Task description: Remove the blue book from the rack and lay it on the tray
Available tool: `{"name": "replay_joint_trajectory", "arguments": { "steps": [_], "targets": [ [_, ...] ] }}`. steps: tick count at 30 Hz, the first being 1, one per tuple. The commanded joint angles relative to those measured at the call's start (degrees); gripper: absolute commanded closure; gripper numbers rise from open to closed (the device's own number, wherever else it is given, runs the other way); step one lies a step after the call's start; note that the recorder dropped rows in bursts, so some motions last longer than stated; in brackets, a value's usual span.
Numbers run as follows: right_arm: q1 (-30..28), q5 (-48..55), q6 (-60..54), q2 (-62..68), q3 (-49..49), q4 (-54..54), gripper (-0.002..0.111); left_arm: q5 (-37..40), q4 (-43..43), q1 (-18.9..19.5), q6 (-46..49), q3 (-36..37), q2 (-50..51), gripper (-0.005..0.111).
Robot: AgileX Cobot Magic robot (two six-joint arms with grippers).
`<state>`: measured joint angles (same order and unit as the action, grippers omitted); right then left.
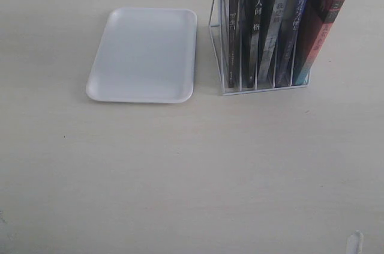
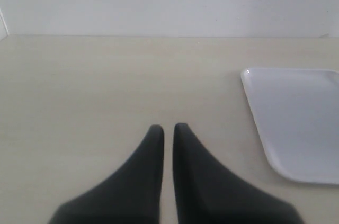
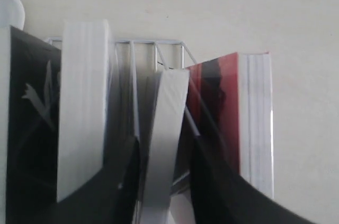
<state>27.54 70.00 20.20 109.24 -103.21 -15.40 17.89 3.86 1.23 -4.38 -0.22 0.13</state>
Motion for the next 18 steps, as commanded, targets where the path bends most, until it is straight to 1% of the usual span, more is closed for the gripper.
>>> {"name": "replay_joint_trajectory", "arguments": {
  "steps": [1,4,13,14,16,18],
  "targets": [
    [-0.25,-0.86,-0.19,0.51,-0.21,0.10,0.091,-0.35,0.12,-0.46,0.12,0.22,-0.13,0.101],
    [-0.25,-1.47,-0.32,0.74,-0.21,0.10,0.096,-0.35,0.12,-0.46,0.12,0.22,-0.13,0.101],
    [-0.34,-1.11,-0.82,1.47,-0.21,0.20,0.097,-0.35,0.12,-0.46,0.12,0.22,-0.13,0.101],
    [-0.34,-0.88,-0.82,1.47,-0.21,0.08,0.099,-0.35,0.12,-0.46,0.12,0.22,-0.13,0.101],
    [-0.34,-0.51,-1.34,1.36,-0.21,0.08,0.108,-0.35,0.12,-0.46,0.12,0.22,-0.13,0.101],
    [-0.34,-0.40,-1.92,1.09,-0.21,0.08,0.108,-0.35,0.12,-0.46,0.12,0.22,-0.13,0.101]
  ]
}}
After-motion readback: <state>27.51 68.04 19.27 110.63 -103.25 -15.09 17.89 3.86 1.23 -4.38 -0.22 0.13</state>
